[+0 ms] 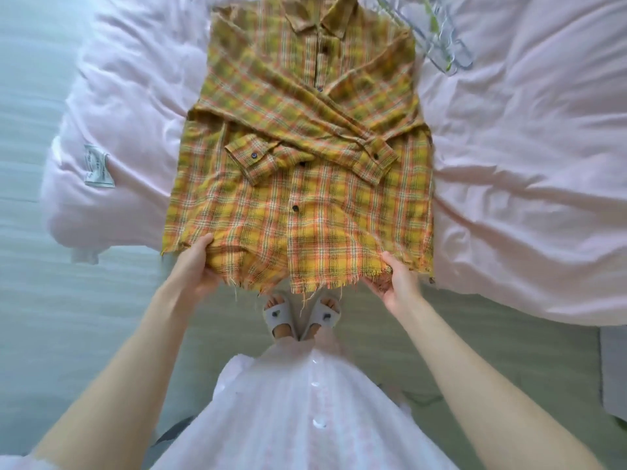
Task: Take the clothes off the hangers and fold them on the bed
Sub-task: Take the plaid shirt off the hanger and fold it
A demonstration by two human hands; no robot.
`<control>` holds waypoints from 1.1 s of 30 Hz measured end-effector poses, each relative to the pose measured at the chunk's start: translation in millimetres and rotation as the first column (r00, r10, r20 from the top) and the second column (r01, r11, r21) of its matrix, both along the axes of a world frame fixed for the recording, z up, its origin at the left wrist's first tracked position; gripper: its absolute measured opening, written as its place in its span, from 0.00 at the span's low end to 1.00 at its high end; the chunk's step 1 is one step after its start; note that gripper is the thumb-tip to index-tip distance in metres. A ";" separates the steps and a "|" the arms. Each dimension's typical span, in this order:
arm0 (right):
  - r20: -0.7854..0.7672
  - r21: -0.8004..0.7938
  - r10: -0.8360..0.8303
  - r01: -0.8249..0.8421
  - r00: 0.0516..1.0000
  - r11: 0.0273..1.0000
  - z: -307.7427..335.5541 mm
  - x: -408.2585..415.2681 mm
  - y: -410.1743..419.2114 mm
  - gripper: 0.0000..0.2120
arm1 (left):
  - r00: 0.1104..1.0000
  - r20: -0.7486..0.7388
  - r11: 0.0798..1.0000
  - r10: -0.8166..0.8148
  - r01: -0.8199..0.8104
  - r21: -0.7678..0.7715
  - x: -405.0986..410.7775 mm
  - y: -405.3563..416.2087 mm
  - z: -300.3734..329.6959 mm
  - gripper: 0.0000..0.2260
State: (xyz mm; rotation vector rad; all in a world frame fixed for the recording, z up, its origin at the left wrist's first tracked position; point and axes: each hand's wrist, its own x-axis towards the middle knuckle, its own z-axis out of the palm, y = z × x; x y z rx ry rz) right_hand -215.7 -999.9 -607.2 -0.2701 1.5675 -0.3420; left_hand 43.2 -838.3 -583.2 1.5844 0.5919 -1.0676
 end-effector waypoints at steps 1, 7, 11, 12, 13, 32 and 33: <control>-0.012 -0.002 0.014 -0.014 1.000 1.000 8.4 1.2 -6.4 0.26 | 1.000 -0.009 1.000 -0.015 0.015 -0.007 2.9 -5.8 13.8 0.09; -0.062 -0.169 0.065 -0.075 0.996 0.983 56.5 31.8 -61.7 0.32 | 0.998 -0.010 0.984 -0.057 0.054 -0.171 39.0 -57.0 85.1 0.08; -0.011 -0.225 0.018 -0.020 1.000 0.974 106.3 70.7 -105.4 0.17 | 0.989 -0.008 0.971 -0.149 0.145 -0.192 65.9 -106.8 114.1 0.10; 0.002 -0.248 0.027 -0.026 1.000 0.969 116.6 80.8 -118.1 0.15 | 0.987 0.001 0.969 -0.159 0.156 -0.193 74.9 -120.7 118.2 0.10; 0.013 -0.260 0.038 -0.033 0.999 0.965 124.2 86.6 -125.8 0.14 | 0.988 -0.006 0.968 -0.152 0.148 -0.201 79.6 -130.0 120.4 0.10; 0.064 -0.202 -0.076 0.088 0.995 0.975 85.0 267.3 -381.6 0.11 | 0.976 -0.205 0.973 0.076 -0.118 -0.200 256.9 -407.5 91.1 0.09; 0.073 -0.198 -0.071 0.084 0.995 0.977 78.4 273.0 -391.3 0.10 | 0.974 -0.210 0.972 0.083 -0.126 -0.200 261.4 -416.2 85.7 0.09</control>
